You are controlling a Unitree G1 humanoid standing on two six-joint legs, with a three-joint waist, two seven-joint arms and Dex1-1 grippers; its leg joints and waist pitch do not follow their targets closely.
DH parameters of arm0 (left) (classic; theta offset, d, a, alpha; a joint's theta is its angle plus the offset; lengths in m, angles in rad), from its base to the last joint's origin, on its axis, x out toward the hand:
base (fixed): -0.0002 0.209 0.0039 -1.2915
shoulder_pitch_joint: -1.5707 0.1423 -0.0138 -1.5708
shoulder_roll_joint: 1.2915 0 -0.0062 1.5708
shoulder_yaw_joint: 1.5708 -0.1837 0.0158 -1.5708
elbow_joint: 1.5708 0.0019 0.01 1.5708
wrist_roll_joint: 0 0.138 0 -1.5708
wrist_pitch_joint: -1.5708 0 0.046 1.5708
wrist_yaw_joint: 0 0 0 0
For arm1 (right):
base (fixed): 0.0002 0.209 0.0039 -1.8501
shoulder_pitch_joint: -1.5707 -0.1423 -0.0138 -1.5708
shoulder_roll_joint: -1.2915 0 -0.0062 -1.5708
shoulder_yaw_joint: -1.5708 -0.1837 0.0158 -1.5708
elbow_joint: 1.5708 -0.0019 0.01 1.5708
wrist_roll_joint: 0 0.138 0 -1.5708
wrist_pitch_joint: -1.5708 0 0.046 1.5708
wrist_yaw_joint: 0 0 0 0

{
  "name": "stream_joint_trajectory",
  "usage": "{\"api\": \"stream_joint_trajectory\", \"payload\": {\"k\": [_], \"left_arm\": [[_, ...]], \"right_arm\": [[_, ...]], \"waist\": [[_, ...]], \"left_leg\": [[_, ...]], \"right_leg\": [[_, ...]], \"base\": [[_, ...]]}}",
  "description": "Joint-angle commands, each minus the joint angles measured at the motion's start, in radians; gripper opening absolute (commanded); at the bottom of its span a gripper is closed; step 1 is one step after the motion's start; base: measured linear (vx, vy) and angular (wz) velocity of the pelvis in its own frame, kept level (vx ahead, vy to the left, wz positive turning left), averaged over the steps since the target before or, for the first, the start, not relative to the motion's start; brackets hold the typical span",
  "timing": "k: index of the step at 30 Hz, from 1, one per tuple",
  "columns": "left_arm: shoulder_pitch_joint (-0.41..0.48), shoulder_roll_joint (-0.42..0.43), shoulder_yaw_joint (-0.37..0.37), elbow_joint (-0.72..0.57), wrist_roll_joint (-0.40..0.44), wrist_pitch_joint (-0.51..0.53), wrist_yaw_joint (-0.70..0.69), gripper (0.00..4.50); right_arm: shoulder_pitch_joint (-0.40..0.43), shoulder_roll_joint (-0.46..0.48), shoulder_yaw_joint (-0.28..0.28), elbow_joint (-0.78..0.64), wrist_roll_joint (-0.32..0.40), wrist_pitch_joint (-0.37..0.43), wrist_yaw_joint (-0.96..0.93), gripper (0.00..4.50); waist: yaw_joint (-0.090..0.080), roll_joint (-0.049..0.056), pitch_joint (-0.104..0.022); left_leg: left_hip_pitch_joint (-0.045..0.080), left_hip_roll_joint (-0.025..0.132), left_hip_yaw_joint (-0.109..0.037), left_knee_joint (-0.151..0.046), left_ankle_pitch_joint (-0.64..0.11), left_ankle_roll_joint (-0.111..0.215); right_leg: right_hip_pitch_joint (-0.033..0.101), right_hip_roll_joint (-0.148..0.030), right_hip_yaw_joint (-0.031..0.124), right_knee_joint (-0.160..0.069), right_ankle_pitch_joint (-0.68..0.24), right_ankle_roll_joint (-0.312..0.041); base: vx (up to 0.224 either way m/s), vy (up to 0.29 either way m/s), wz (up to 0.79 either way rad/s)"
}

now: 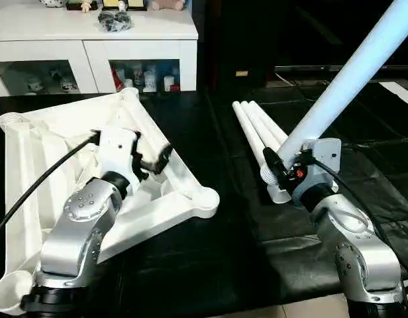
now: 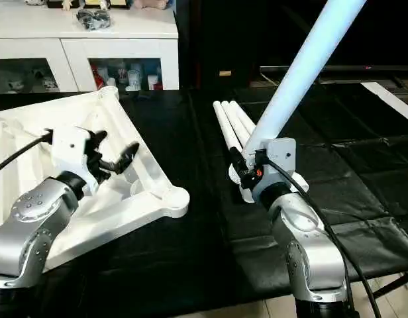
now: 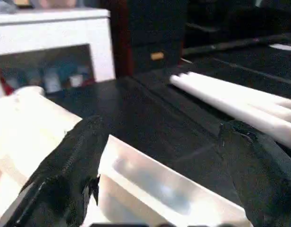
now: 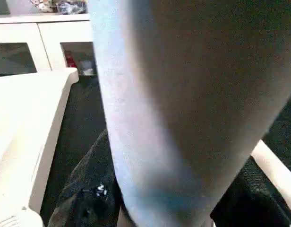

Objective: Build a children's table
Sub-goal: Move to table

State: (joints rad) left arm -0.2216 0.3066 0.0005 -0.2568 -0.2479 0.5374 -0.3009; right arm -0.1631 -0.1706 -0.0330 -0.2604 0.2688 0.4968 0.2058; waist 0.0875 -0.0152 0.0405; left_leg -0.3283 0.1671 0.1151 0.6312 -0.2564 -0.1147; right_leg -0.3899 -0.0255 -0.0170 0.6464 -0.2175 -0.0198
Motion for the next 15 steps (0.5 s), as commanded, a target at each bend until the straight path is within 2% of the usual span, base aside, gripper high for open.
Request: {"api": "stream_joint_trajectory", "payload": {"k": [1, 2, 6, 7, 9, 10, 11, 14, 15], "left_arm": [[0.015, 0.033, -0.022, -0.043, -0.034, 0.035, -0.065, 4.18], [0.021, 0.048, -0.030, -0.055, -0.037, 0.039, -0.088, 4.18], [0.038, 0.043, -0.031, -0.073, -0.047, 0.038, -0.097, 4.18], [0.038, 0.042, -0.031, -0.073, -0.048, 0.038, -0.097, 4.18], [0.042, 0.021, -0.021, -0.073, -0.047, 0.022, -0.075, 4.18], [0.046, -0.006, -0.008, -0.070, -0.049, 0.017, -0.047, 4.18], [0.050, -0.022, -0.001, -0.068, -0.047, 0.015, -0.026, 4.18], [0.059, -0.026, -0.001, -0.073, -0.044, 0.023, -0.015, 4.18], [0.060, -0.024, -0.002, -0.076, -0.045, 0.024, -0.018, 4.18]], "right_arm": [[-0.013, -0.006, -0.016, 0.003, 0.011, -0.018, 0.014, 1.94], [-0.014, -0.008, -0.015, 0.005, 0.013, -0.019, 0.019, 1.94], [-0.019, -0.013, -0.008, 0.010, 0.022, -0.025, 0.044, 1.94], [-0.019, -0.013, -0.008, 0.010, 0.022, -0.025, 0.044, 1.94], [-0.017, -0.013, -0.004, 0.008, 0.023, -0.028, 0.050, 1.94], [-0.015, -0.010, -0.001, 0.009, 0.024, -0.027, 0.052, 1.94], [-0.013, -0.008, 0.000, 0.010, 0.024, -0.027, 0.051, 1.94], [-0.012, -0.006, 0.000, 0.012, 0.026, -0.025, 0.052, 1.94], [-0.014, -0.006, -0.001, 0.014, 0.027, -0.024, 0.053, 1.94]], "waist": [[0.001, 0.007, -0.041], [0.000, 0.003, -0.042], [0.001, 0.006, -0.045], [0.001, 0.003, -0.044], [0.002, 0.000, -0.044], [0.001, 0.002, -0.044], [0.001, -0.001, -0.043], [0.002, -0.001, -0.043], [0.005, -0.007, -0.043]], "left_leg": [[-0.020, 0.031, 0.000, -0.089, -0.069, -0.008], [-0.021, 0.031, 0.002, -0.088, -0.061, -0.007], [-0.025, 0.029, 0.003, -0.085, -0.025, 0.001], [-0.027, 0.028, 0.004, -0.085, -0.019, 0.003], [-0.029, 0.027, 0.005, -0.084, -0.015, 0.005], [-0.030, 0.029, 0.005, -0.085, -0.016, 0.005], [-0.029, 0.029, 0.005, -0.085, -0.019, 0.005], [-0.029, 0.028, 0.005, -0.086, -0.023, 0.010], [-0.033, 0.023, 0.007, -0.084, -0.021, 0.023]], "right_leg": [[0.050, -0.085, 0.049, -0.083, -0.169, -0.102], [0.050, -0.082, 0.049, -0.082, -0.151, -0.105], [0.051, -0.081, 0.047, -0.078, -0.103, -0.107], [0.053, -0.080, 0.047, -0.078, -0.092, -0.110], [0.054, -0.080, 0.048, -0.080, -0.090, -0.110], [0.055, -0.081, 0.047, -0.080, -0.095, -0.113], [0.054, -0.080, 0.047, -0.082, -0.099, -0.113], [0.054, -0.080, 0.048, -0.083, -0.124, -0.102], [0.058, -0.088, 0.054, -0.086, -0.140, -0.095]], "base": [[0.000, 0.000, 0.00], [0.000, 0.000, 0.00], [0.000, 0.000, 0.00], [0.000, 0.000, 0.00], [0.000, 0.000, 0.00], [0.000, 0.000, 0.00], [0.000, 0.000, 0.00], [0.000, 0.000, 0.00], [0.000, 0.000, 0.00]]}}
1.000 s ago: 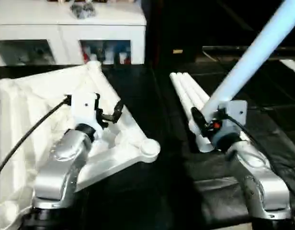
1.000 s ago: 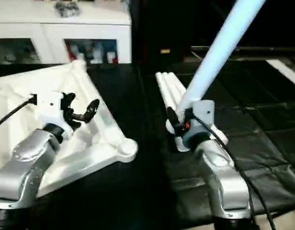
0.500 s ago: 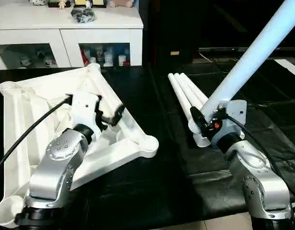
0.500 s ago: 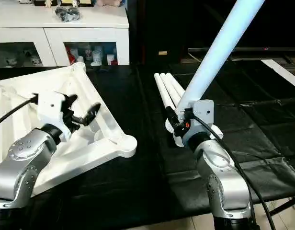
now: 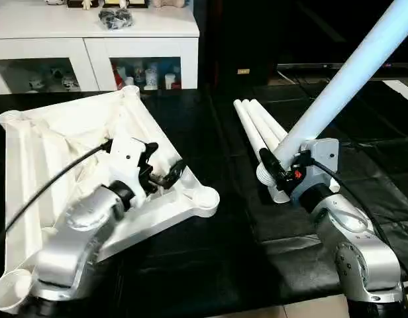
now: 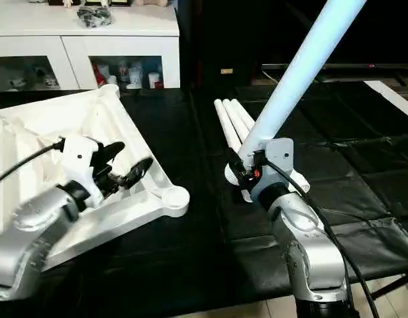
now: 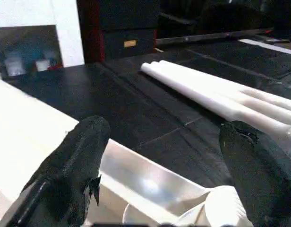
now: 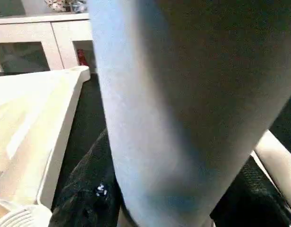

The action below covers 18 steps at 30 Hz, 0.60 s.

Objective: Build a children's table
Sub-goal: Move to table

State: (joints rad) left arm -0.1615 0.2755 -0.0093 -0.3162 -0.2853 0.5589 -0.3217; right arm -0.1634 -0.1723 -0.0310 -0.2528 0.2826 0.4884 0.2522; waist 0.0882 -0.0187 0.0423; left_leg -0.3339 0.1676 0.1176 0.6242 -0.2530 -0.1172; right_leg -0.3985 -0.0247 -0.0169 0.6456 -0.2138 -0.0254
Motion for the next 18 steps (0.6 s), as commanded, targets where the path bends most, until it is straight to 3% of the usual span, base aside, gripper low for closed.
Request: {"api": "stream_joint_trajectory", "payload": {"k": [1, 3, 4, 5, 6, 7, 8, 9, 10, 11, 12, 13, 14, 15, 16, 17, 18], "left_arm": [[0.000, 0.007, 0.008, -0.016, -0.007, 0.002, 0.003, 4.18], [0.000, 0.006, 0.012, -0.022, -0.015, 0.010, 0.001, 4.18], [-0.001, 0.006, 0.014, -0.023, -0.016, 0.013, 0.001, 4.18], [-0.002, 0.005, 0.015, -0.024, -0.017, 0.014, 0.002, 4.18], [-0.002, 0.003, 0.017, -0.025, -0.016, 0.015, 0.001, 4.18], [-0.003, 0.002, 0.017, -0.025, -0.013, 0.015, 0.000, 4.18], [-0.003, 0.002, 0.017, -0.025, -0.013, 0.015, 0.000, 4.18], [-0.003, -0.006, 0.017, -0.027, -0.007, 0.017, 0.003, 4.18], [-0.003, -0.009, 0.017, -0.029, -0.006, 0.017, 0.005, 4.18], [-0.003, -0.009, 0.017, -0.029, -0.006, 0.017, 0.005, 4.18], [-0.008, -0.011, 0.011, -0.027, 0.016, 0.002, 0.031, 4.18], [-0.014, -0.013, 0.008, -0.025, 0.031, -0.003, 0.048, 4.18], [-0.014, -0.013, 0.008, -0.025, 0.031, -0.003, 0.048, 4.18], [-0.024, -0.015, 0.003, -0.023, 0.050, -0.005, 0.069, 4.18], [-0.028, -0.016, 0.002, -0.023, 0.054, -0.003, 0.075, 4.18], [-0.029, -0.017, 0.002, -0.023, 0.053, -0.002, 0.075, 4.18], [-0.032, -0.022, 0.003, -0.022, 0.051, 0.002, 0.080, 4.18]], "right_arm": [[-0.013, -0.004, -0.003, 0.006, 0.013, -0.015, 0.006, 1.94], [-0.015, -0.004, -0.005, 0.009, 0.012, -0.015, 0.011, 1.94], [-0.016, -0.004, -0.006, 0.010, 0.012, -0.015, 0.013, 1.94], [-0.016, -0.004, -0.007, 0.010, 0.012, -0.015, 0.014, 1.94], [-0.017, -0.004, -0.008, 0.011, 0.013, -0.015, 0.015, 1.94], [-0.017, -0.004, -0.008, 0.012, 0.013, -0.016, 0.015, 1.94], [-0.017, -0.004, -0.008, 0.012, 0.013, -0.016, 0.015, 1.94], [-0.019, 0.002, -0.011, 0.014, 0.007, -0.021, 0.005, 1.94], [-0.021, 0.003, -0.012, 0.015, 0.003, -0.020, -0.001, 1.94], [-0.021, 0.003, -0.012, 0.015, 0.003, -0.020, -0.001, 1.94], [-0.031, 0.001, -0.012, 0.022, -0.021, -0.005, -0.030, 1.94], [-0.036, -0.005, -0.010, 0.025, -0.030, -0.006, -0.033, 1.94], [-0.036, -0.005, -0.010, 0.025, -0.030, -0.006, -0.033, 1.94], [-0.038, -0.009, -0.007, 0.027, -0.032, -0.005, -0.025, 1.94], [-0.037, -0.010, -0.005, 0.026, -0.028, -0.003, -0.018, 1.94], [-0.037, -0.010, -0.005, 0.026, -0.027, -0.002, -0.017, 1.94], [-0.034, -0.009, -0.004, 0.024, -0.021, 0.000, -0.009, 1.94]], "waist": [[0.007, -0.004, -0.045], [0.022, -0.012, -0.045], [0.037, -0.016, -0.046], [0.045, -0.021, -0.046], [0.066, -0.015, -0.048], [0.074, -0.003, -0.044], [0.074, -0.003, -0.044], [0.075, 0.015, -0.047], [0.056, 0.024, -0.055], [0.038, 0.027, -0.056], [0.014, 0.031, -0.056], [0.020, 0.007, -0.039], [0.020, 0.007, -0.039], [0.004, 0.020, -0.057], [-0.003, 0.026, -0.057], [-0.008, 0.031, -0.052], [-0.014, 0.048, -0.055]], "left_leg": [[-0.028, 0.020, 0.007, -0.075, -0.023, 0.037], [-0.040, 0.012, 0.009, -0.059, -0.001, 0.109], [-0.048, 0.006, 0.002, -0.028, 0.004, 0.152], [-0.056, 0.007, -0.007, -0.007, 0.007, 0.171], [-0.070, 0.018, -0.029, 0.034, 0.013, 0.181], [-0.078, 0.031, -0.043, 0.039, 0.025, 0.174], [-0.078, 0.031, -0.043, 0.039, 0.025, 0.174], [-0.050, 0.035, -0.026, -0.019, 0.048, 0.204], [-0.005, 0.027, -0.002, -0.058, 0.095, 0.280], [0.019, 0.023, 0.001, -0.069, 0.116, 0.340], [0.047, 0.024, -0.001, -0.076, 0.129, 0.435], [-0.032, -0.010, -0.051, -0.106, 0.120, 0.555], [-0.032, -0.010, -0.051, -0.106, 0.120, 0.555], [-0.010, -0.048, -0.079, -0.073, 0.230, 0.637], [-0.035, -0.037, -0.119, -0.073, 0.213, 0.592], [-0.046, -0.028, -0.142, -0.079, 0.170, 0.536], [-0.033, -0.003, -0.199, -0.103, -0.010, 0.387]], "right_leg": [[0.068, -0.096, 0.060, -0.088, -0.157, -0.090], [0.082, -0.134, 0.089, -0.104, -0.225, -0.115], [0.093, -0.172, 0.121, -0.125, -0.270, -0.138], [0.101, -0.200, 0.141, -0.135, -0.294, -0.150], [0.105, -0.249, 0.172, -0.155, -0.322, -0.192], [0.094, -0.249, 0.166, -0.157, -0.302, -0.242], [0.094, -0.249, 0.166, -0.157, -0.302, -0.242], [0.063, -0.174, 0.106, -0.128, -0.238, -0.264], [0.031, -0.104, 0.047, -0.090, -0.164, -0.239], [0.009, -0.073, 0.019, -0.070, -0.134, -0.222], [-0.028, -0.041, -0.029, -0.037, -0.121, -0.180], [0.021, -0.029, -0.071, -0.025, -0.091, -0.140], [0.021, -0.029, -0.071, -0.025, -0.091, -0.140], [0.007, -0.052, -0.075, -0.028, -0.056, -0.145], [0.024, -0.054, -0.077, -0.024, -0.094, -0.160], [0.029, -0.050, -0.077, -0.016, -0.122, -0.157], [0.017, -0.031, -0.082, 0.024, -0.178, -0.137]], "base": [[0.000, 0.000, 0.00], [0.000, 0.000, 0.00], [0.000, 0.000, 0.00], [0.000, 0.000, 0.00], [-0.012, 0.081, 0.02], [-0.012, 0.081, 0.02], [-0.017, 0.123, 0.03], [-0.020, 0.162, 0.10], [-0.020, 0.162, 0.10], [-0.008, 0.189, 0.15], [-0.016, 0.205, 0.16], [-0.016, 0.205, 0.16], [-0.050, 0.196, 0.40], [-0.060, 0.147, 0.66], [-0.060, 0.147, 0.66], [-0.071, 0.097, 0.65], [-0.077, 0.036, 0.63]]}}
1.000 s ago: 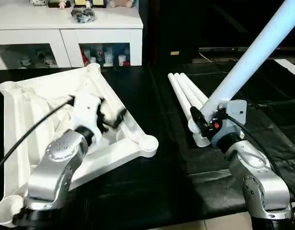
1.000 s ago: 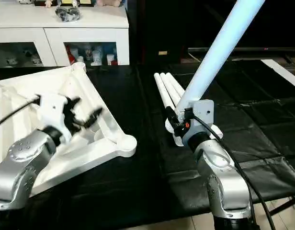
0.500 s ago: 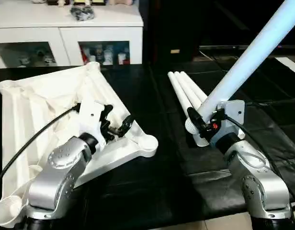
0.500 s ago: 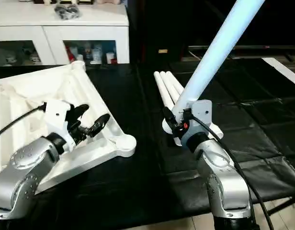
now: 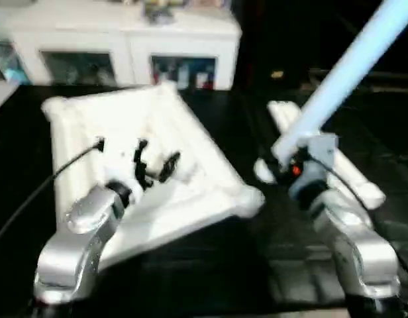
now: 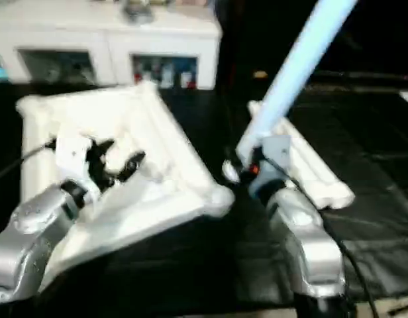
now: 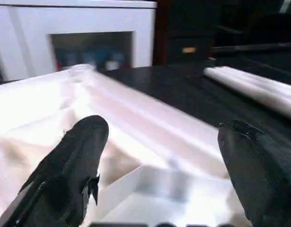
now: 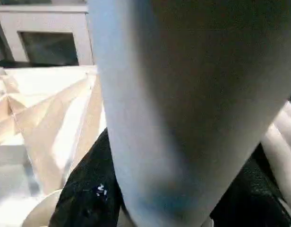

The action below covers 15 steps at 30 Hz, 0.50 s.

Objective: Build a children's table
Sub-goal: Move to table

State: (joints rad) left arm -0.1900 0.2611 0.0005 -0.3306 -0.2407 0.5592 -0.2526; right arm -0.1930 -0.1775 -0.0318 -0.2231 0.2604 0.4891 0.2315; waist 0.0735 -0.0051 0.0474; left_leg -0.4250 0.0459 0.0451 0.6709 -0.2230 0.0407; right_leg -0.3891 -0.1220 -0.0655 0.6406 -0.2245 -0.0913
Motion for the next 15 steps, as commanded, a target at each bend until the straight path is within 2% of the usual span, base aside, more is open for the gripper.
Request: {"api": "stream_joint_trajectory", "payload": {"k": [1, 2, 3, 4, 5, 6, 7, 8, 9, 10, 11, 12, 13, 14, 15], "left_arm": [[-0.005, -0.012, -0.007, -0.008, 0.005, 0.005, 0.015, 4.18], [-0.006, -0.018, -0.008, -0.008, 0.004, 0.011, 0.021, 4.18], [-0.007, -0.020, -0.009, -0.008, 0.005, 0.012, 0.023, 4.18], [-0.006, -0.030, -0.013, -0.010, 0.009, 0.014, 0.030, 4.18], [-0.006, -0.032, -0.013, -0.010, 0.008, 0.015, 0.031, 4.18], [-0.005, -0.051, -0.007, -0.007, 0.002, 0.027, 0.045, 4.18], [-0.007, -0.055, -0.010, -0.001, 0.009, 0.027, 0.053, 4.18], [-0.007, -0.055, -0.010, -0.001, 0.009, 0.027, 0.053, 4.18], [-0.011, -0.056, -0.021, 0.007, 0.023, 0.021, 0.060, 4.18], [-0.013, -0.055, -0.026, 0.009, 0.027, 0.016, 0.058, 4.18], [-0.014, -0.055, -0.028, 0.010, 0.028, 0.012, 0.057, 4.18], [-0.015, -0.058, -0.028, 0.011, 0.025, 0.011, 0.057, 4.18], [-0.017, -0.058, -0.028, 0.014, 0.027, 0.010, 0.059, 4.18], [-0.020, -0.056, -0.029, 0.017, 0.030, 0.006, 0.059, 4.18], [-0.021, -0.055, -0.030, 0.020, 0.031, 0.004, 0.059, 4.18]], "right_arm": [[-0.001, -0.004, -0.002, -0.006, 0.004, -0.001, 0.015, 1.94], [0.001, 0.005, -0.014, -0.006, 0.019, 0.002, 0.015, 1.94], [0.001, 0.009, -0.020, -0.005, 0.026, 0.004, 0.014, 1.94], [-0.003, 0.022, -0.045, 0.001, 0.049, 0.012, 0.006, 1.94], [-0.003, 0.021, -0.046, 0.001, 0.049, 0.012, 0.006, 1.94], [-0.006, 0.010, -0.044, 0.004, 0.043, 0.011, 0.009, 1.94], [-0.008, 0.004, -0.042, 0.006, 0.040, 0.011, 0.010, 1.94], [-0.008, 0.004, -0.042, 0.006, 0.040, 0.011, 0.010, 1.94], [-0.008, -0.005, -0.042, 0.006, 0.035, 0.013, 0.010, 1.94], [-0.008, -0.008, -0.043, 0.006, 0.032, 0.015, 0.008, 1.94], [-0.007, -0.010, -0.044, 0.007, 0.031, 0.017, 0.008, 1.94], [-0.006, -0.011, -0.047, 0.006, 0.035, 0.016, 0.011, 1.94], [-0.005, -0.012, -0.048, 0.005, 0.032, 0.018, 0.011, 1.94], [-0.004, -0.012, -0.049, 0.004, 0.029, 0.020, 0.009, 1.94], [-0.002, -0.011, -0.051, 0.000, 0.028, 0.024, 0.006, 1.94]], "waist": [[-0.008, 0.041, -0.057], [-0.014, 0.053, -0.055], [-0.014, 0.050, -0.058], [0.008, 0.059, -0.055], [0.012, 0.048, -0.054], [0.027, 0.030, -0.055], [0.033, -0.005, -0.052], [0.033, -0.005, -0.052], [0.074, -0.059, -0.046], [0.092, -0.056, -0.046], [0.102, -0.049, -0.048], [0.101, -0.030, -0.050], [0.094, -0.044, -0.037], [0.081, -0.027, -0.046], [0.076, -0.006, -0.056]], "left_leg": [[0.066, 0.130, -0.162, -0.171, -0.158, 0.150], [0.085, 0.154, -0.235, -0.197, -0.369, 0.027], [0.093, 0.235, -0.195, -0.189, -0.448, -0.074], [0.076, 0.236, -0.170, -0.207, -0.491, -0.075], [0.066, 0.226, -0.160, -0.214, -0.514, -0.044], [0.054, 0.197, -0.130, -0.217, -0.531, 0.007], [0.032, 0.148, -0.084, -0.185, -0.493, 0.025], [0.032, 0.148, -0.084, -0.185, -0.493, 0.025], [0.010, 0.064, 0.015, 0.025, -0.118, -0.004], [-0.027, 0.072, 0.017, 0.006, 0.041, -0.029], [-0.020, 0.085, 0.020, -0.018, 0.054, -0.042], [0.004, 0.111, 0.023, -0.065, 0.037, -0.066], [0.019, 0.113, 0.032, -0.079, -0.016, -0.065], [0.029, 0.131, 0.037, -0.107, -0.065, -0.092], [0.042, 0.153, 0.036, -0.121, -0.109, -0.106]], "right_leg": [[-0.002, 0.077, -0.033, 0.057, -0.200, -0.047], [-0.025, 0.080, -0.018, 0.102, -0.237, 0.002], [-0.045, 0.064, 0.007, 0.123, -0.150, 0.070], [-0.040, 0.065, 0.020, 0.132, -0.124, 0.077], [-0.026, 0.063, 0.030, 0.125, -0.120, 0.070], [-0.010, 0.055, 0.051, 0.091, -0.115, 0.048], [0.011, 0.019, 0.099, 0.006, -0.162, 0.027], [0.011, 0.019, 0.099, 0.006, -0.162, 0.027], [0.023, -0.108, 0.183, -0.152, -0.543, 0.080], [0.057, -0.083, 0.173, -0.126, -0.514, 0.217], [0.058, -0.071, 0.172, -0.112, -0.467, 0.236], [0.055, -0.039, 0.147, -0.088, -0.340, 0.196], [0.033, -0.006, 0.128, -0.097, -0.342, 0.200], [0.038, 0.005, 0.102, -0.083, -0.319, 0.148], [0.033, 0.006, 0.094, -0.077, -0.279, 0.087]], "base": [[-0.077, 0.036, 0.63], [-0.059, -0.037, 0.67], [-0.056, -0.117, 0.51], [-0.056, -0.117, 0.51], [-0.074, -0.165, 0.27], [-0.078, -0.172, 0.18], [-0.078, -0.172, 0.18], [-0.074, -0.202, 0.21], [-0.025, -0.196, -0.03], [-0.025, -0.196, -0.03], [-0.017, -0.145, -0.18], [-0.065, -0.088, -0.01], [-0.065, -0.088, -0.01], [-0.057, -0.035, -0.01], [0.000, 0.000, 0.00]]}}
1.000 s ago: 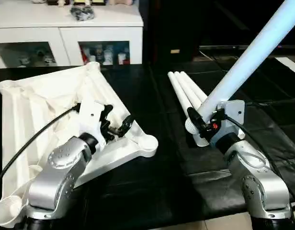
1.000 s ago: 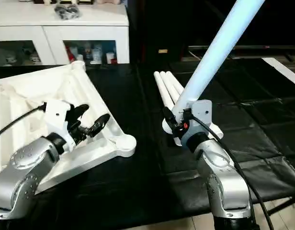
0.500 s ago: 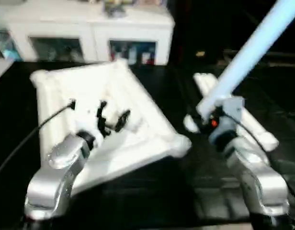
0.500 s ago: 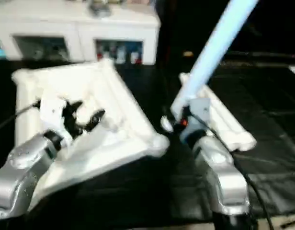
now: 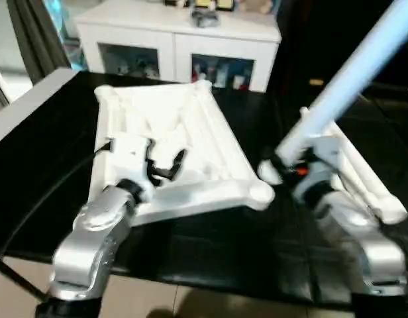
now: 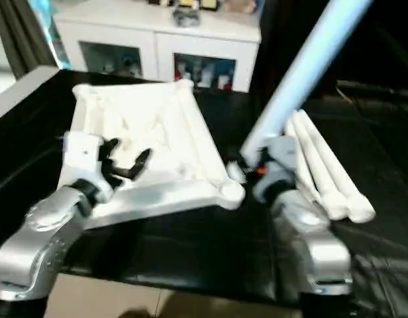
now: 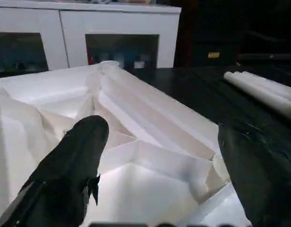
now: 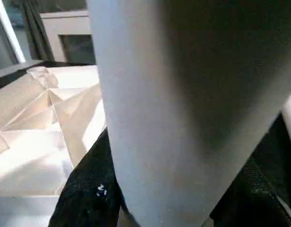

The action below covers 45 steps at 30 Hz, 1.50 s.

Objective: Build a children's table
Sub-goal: Move to table, then insert table leg to table base

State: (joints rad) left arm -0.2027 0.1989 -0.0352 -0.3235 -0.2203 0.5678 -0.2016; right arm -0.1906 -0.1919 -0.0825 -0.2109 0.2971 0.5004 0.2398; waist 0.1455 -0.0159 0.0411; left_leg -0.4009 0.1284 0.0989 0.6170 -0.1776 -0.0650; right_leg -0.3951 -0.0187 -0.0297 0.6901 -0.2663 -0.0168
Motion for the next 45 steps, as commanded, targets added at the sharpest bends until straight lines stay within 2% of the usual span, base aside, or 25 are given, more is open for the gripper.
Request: {"api": "stream_joint_trajectory", "payload": {"k": [1, 3, 6, 12, 15, 17, 19, 21, 22, 23, 24, 26, 27, 28, 31, 32, 33, 34, 36, 37, 38, 39, 42, 43, 45], "left_arm": [[-0.009, 0.008, 0.005, 0.016, 0.011, -0.007, 0.006, 4.18], [-0.008, 0.015, -0.004, 0.021, 0.013, -0.014, -0.011, 4.18], [-0.003, 0.006, -0.004, 0.017, 0.005, -0.010, -0.018, 4.18], [0.006, 0.002, -0.009, 0.015, -0.004, -0.015, -0.029, 4.18], [0.002, 0.014, -0.034, 0.029, -0.027, -0.037, -0.088, 4.18], [-0.017, 0.051, -0.092, 0.043, -0.030, -0.022, -0.166, 4.18], [-0.069, 0.084, -0.150, 0.096, -0.022, 0.040, -0.231, 4.18], [-0.109, 0.083, -0.173, 0.148, -0.016, 0.045, -0.264, 4.18], [-0.145, 0.069, -0.181, 0.192, -0.022, 0.043, -0.288, 4.18], [-0.151, 0.066, -0.181, 0.198, -0.024, 0.042, -0.292, 4.18], [-0.169, 0.060, -0.190, 0.225, -0.020, 0.037, -0.306, 4.18], [-0.185, 0.060, -0.207, 0.256, -0.010, 0.033, -0.324, 4.18], [-0.197, 0.063, -0.231, 0.284, -0.011, 0.039, -0.359, 4.18], [-0.199, 0.067, -0.243, 0.294, -0.015, 0.047, -0.379, 4.18], [-0.240, 0.047, -0.273, 0.384, -0.003, 0.058, -0.392, 4.18], [-0.249, 0.046, -0.280, 0.399, 0.003, 0.055, -0.394, 4.18], [-0.273, 0.046, -0.291, 0.438, 0.017, 0.059, -0.396, 4.18], [-0.286, 0.045, -0.295, 0.458, 0.024, 0.057, -0.397, 4.18], [-0.314, 0.040, -0.300, 0.507, 0.040, 0.055, -0.402, 4.18], [-0.324, 0.040, -0.302, 0.522, 0.042, 0.049, -0.414, 4.18], [-0.326, 0.041, -0.303, 0.526, 0.042, 0.048, -0.419, 4.18], [-0.329, 0.042, -0.304, 0.531, 0.042, 0.047, -0.425, 3.90], [-0.339, 0.050, -0.319, 0.552, 0.046, 0.041, -0.450, 3.77], [-0.341, 0.052, -0.328, 0.560, 0.050, 0.021, -0.464, 3.77], [-0.340, 0.051, -0.334, 0.559, 0.047, 0.005, -0.480, 3.42]], "right_arm": [[-0.003, 0.005, -0.001, -0.014, -0.010, 0.013, -0.006, 1.94], [0.004, 0.014, -0.004, -0.024, -0.004, 0.016, -0.015, 1.94], [0.013, 0.016, 0.001, -0.038, 0.004, 0.017, -0.021, 1.94], [0.021, 0.016, -0.001, -0.048, 0.006, 0.025, -0.025, 1.94], [0.021, 0.015, -0.003, -0.048, -0.002, 0.021, -0.029, 1.94], [0.019, 0.012, -0.011, -0.049, 0.006, 0.025, -0.026, 1.94], [0.019, -0.003, -0.011, -0.054, 0.001, 0.021, -0.020, 1.94], [0.024, -0.014, -0.012, -0.055, -0.002, 0.017, -0.014, 1.94], [0.027, -0.025, -0.016, -0.059, -0.007, 0.018, -0.012, 1.94], [0.027, -0.027, -0.018, -0.060, -0.007, 0.018, -0.012, 1.94], [0.029, -0.040, -0.020, -0.063, -0.022, 0.016, -0.016, 1.94], [0.032, -0.053, -0.023, -0.069, -0.030, 0.018, -0.017, 1.94], [0.036, -0.057, -0.037, -0.080, -0.012, 0.020, -0.005, 1.94], [0.038, -0.057, -0.047, -0.090, 0.005, 0.029, 0.000, 1.94], [0.043, -0.058, -0.075, -0.109, 0.036, 0.064, -0.003, 1.94], [0.043, -0.058, -0.079, -0.110, 0.039, 0.071, -0.007, 1.94], [0.043, -0.062, -0.080, -0.109, 0.036, 0.064, -0.009, 1.94], [0.044, -0.063, -0.080, -0.109, 0.035, 0.061, -0.010, 1.94], [0.045, -0.064, -0.085, -0.110, 0.042, 0.062, -0.014, 1.94], [0.043, -0.049, -0.098, -0.116, 0.063, 0.064, -0.020, 1.94], [0.043, -0.045, -0.102, -0.118, 0.068, 0.064, -0.023, 1.94], [0.043, -0.040, -0.106, -0.121, 0.072, 0.064, -0.027, 1.94], [0.047, -0.046, -0.100, -0.133, 0.042, 0.070, -0.041, 1.94], [0.049, -0.053, -0.094, -0.137, 0.035, 0.077, -0.039, 1.94], [0.053, -0.057, -0.089, -0.141, 0.033, 0.074, -0.033, 1.94]], "waist": [[-0.009, 0.012, -0.049], [-0.020, 0.021, -0.045], [-0.021, 0.020, -0.047], [-0.025, 0.014, -0.050], [-0.028, 0.012, -0.049], [-0.031, 0.011, -0.047], [-0.034, 0.021, -0.047], [-0.035, 0.020, -0.047], [-0.035, 0.032, -0.047], [-0.037, 0.024, -0.048], [-0.034, 0.023, -0.051], [-0.035, 0.043, -0.053], [-0.037, 0.046, -0.054], [-0.038, 0.041, -0.053], [-0.035, 0.042, -0.055], [-0.035, 0.050, -0.057], [-0.035, 0.049, -0.057], [-0.037, 0.055, -0.056], [-0.038, 0.053, -0.056], [-0.037, 0.064, -0.056], [-0.039, 0.058, -0.056], [-0.037, 0.058, -0.058], [-0.038, 0.065, -0.059], [-0.037, 0.072, -0.059], [-0.037, 0.069, -0.059]], "left_leg": [[0.019, 0.086, -0.020, -0.080, -0.206, -0.004], [0.022, 0.098, -0.021, -0.096, -0.293, -0.017], [0.029, 0.098, -0.010, -0.098, -0.299, -0.021], [0.024, 0.095, 0.006, -0.093, -0.203, -0.005], [0.023, 0.094, 0.009, -0.092, -0.203, 0.000], [0.025, 0.094, 0.010, -0.094, -0.213, 0.001], [0.032, 0.094, 0.012, -0.095, -0.234, -0.014], [0.030, 0.094, 0.013, -0.096, -0.234, -0.020], [0.033, 0.093, 0.017, -0.093, -0.233, -0.025], [0.031, 0.092, 0.018, -0.091, -0.227, -0.024], [0.026, 0.093, 0.020, -0.089, -0.192, -0.015], [0.024, 0.092, 0.020, -0.084, -0.162, -0.009], [0.023, 0.091, 0.022, -0.081, -0.148, -0.005], [0.024, 0.090, 0.025, -0.081, -0.151, 0.003], [0.022, 0.086, 0.027, -0.076, -0.119, 0.036], [0.023, 0.089, 0.026, -0.075, -0.123, 0.038], [0.021, 0.091, 0.025, -0.076, -0.125, 0.036], [0.024, 0.092, 0.026, -0.078, -0.141, 0.032], [0.026, 0.094, 0.025, -0.079, -0.153, 0.026], [0.025, 0.093, 0.024, -0.078, -0.154, 0.024], [0.026, 0.093, 0.025, -0.078, -0.160, 0.028], [0.026, 0.094, 0.024, -0.078, -0.154, 0.029], [0.023, 0.093, 0.026, -0.075, -0.128, 0.036], [0.023, 0.092, 0.025, -0.075, -0.126, 0.037], [0.021, 0.092, 0.026, -0.075, -0.126, 0.041]], "right_leg": [[0.038, -0.098, 0.050, -0.125, -0.184, -0.041], [0.043, -0.109, 0.040, -0.129, -0.143, -0.092], [0.046, -0.117, 0.042, -0.135, -0.112, -0.109], [0.052, -0.119, 0.045, -0.130, 0.010, -0.113], [0.054, -0.122, 0.046, -0.133, -0.014, -0.112], [0.050, -0.120, 0.047, -0.136, -0.053, -0.105], [0.042, -0.114, 0.047, -0.135, -0.074, -0.093], [0.047, -0.117, 0.047, -0.136, -0.069, -0.098], [0.044, -0.116, 0.048, -0.140, -0.064, -0.097], [0.049, -0.116, 0.049, -0.137, -0.052, -0.100], [0.055, -0.121, 0.048, -0.132, -0.019, -0.112], [0.055, -0.120, 0.048, -0.128, 0.016, -0.121], [0.055, -0.117, 0.048, -0.128, 0.040, -0.122], [0.056, -0.116, 0.048, -0.132, 0.039, -0.121], [0.059, -0.116, 0.048, -0.131, 0.039, -0.123], [0.057, -0.118, 0.047, -0.133, 0.019, -0.126], [0.059, -0.119, 0.046, -0.134, 0.007, -0.130], [0.055, -0.116, 0.045, -0.139, -0.019, -0.131], [0.057, -0.119, 0.045, -0.137, -0.038, -0.136], [0.056, -0.119, 0.045, -0.137, -0.040, -0.137], [0.057, -0.120, 0.046, -0.140, -0.047, -0.138], [0.058, -0.121, 0.046, -0.138, -0.042, -0.140], [0.057, -0.119, 0.045, -0.134, -0.005, -0.149], [0.056, -0.120, 0.045, -0.134, -0.006, -0.150], [0.058, -0.120, 0.045, -0.136, -0.011, -0.148]], "base": [[0.000, 0.000, 0.00], [0.000, 0.000, 0.00], [0.000, 0.000, 0.00], [0.000, 0.000, 0.00], [0.000, 0.000, 0.00], [0.000, 0.000, 0.00], [0.000, 0.000, 0.00], [0.000, 0.000, 0.00], [0.000, 0.000, 0.00], [0.000, 0.000, 0.00], [0.000, 0.000, 0.00], [0.000, 0.000, 0.00], [0.000, 0.000, 0.00], [0.000, 0.000, 0.00], [0.000, 0.000, 0.00], [0.000, 0.000, 0.00], [0.000, 0.000, 0.00], [0.000, 0.000, 0.00], [0.000, 0.000, 0.00], [0.000, 0.000, 0.00], [0.000, 0.000, 0.00], [0.000, 0.000, 0.00], [0.000, 0.000, 0.00], [0.000, 0.000, 0.00], [0.000, 0.000, 0.00]]}}
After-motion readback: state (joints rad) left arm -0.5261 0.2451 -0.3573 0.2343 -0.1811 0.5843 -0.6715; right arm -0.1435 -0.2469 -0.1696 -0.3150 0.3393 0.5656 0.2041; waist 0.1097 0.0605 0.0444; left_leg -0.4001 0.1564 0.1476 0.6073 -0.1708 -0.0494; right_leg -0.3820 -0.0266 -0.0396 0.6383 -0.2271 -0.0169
